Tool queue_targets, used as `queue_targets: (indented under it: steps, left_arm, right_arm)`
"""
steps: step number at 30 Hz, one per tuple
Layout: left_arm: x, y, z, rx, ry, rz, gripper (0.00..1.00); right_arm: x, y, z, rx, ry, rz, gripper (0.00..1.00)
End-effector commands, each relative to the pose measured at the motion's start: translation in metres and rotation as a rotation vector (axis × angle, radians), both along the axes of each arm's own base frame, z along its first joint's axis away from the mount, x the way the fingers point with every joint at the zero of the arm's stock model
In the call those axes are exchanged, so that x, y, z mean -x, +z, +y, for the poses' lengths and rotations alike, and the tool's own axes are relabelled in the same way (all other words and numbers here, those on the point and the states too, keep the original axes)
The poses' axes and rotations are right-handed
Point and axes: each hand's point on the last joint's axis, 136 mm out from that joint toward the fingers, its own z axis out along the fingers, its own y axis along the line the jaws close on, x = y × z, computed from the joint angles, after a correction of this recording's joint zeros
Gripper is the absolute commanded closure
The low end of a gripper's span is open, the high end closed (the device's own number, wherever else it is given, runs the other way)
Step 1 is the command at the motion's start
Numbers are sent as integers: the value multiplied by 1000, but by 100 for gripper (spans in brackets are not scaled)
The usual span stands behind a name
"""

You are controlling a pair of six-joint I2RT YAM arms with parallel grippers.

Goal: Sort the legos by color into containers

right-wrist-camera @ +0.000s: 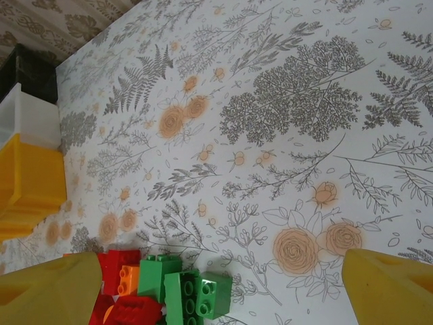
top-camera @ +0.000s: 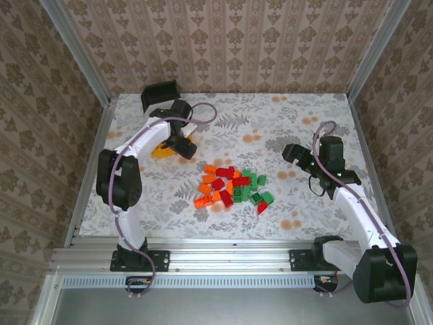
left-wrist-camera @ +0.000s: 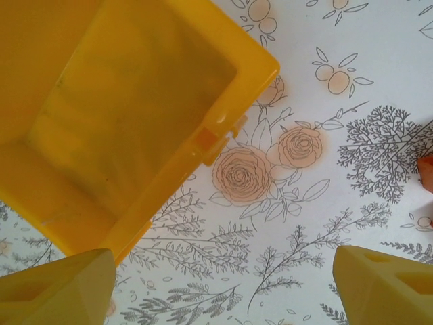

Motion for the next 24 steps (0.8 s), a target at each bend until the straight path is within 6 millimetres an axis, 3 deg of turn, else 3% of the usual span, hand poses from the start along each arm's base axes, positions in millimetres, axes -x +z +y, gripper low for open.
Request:
queue_targets:
  steps: [1,7,16,18,24]
  left_arm:
    - [-8,2,-8,47,-34,5,16]
    - [-6,-26,-4,44,-6,49,26]
    - [-25,-27,3,11,-5,-11,34]
    - [-30,-22,5,7,3,-26,35]
    - [-41,20,-14,81,-34,-141,31]
  right_arm:
    - [6,2,5,-8,19,9,7]
    - [5,3,6,-13,25,9,12]
    - [6,0,8,-8,35,18,17]
    - [6,1,9,-6,40,14,17]
    - [4,-6,11,0,52,33,17]
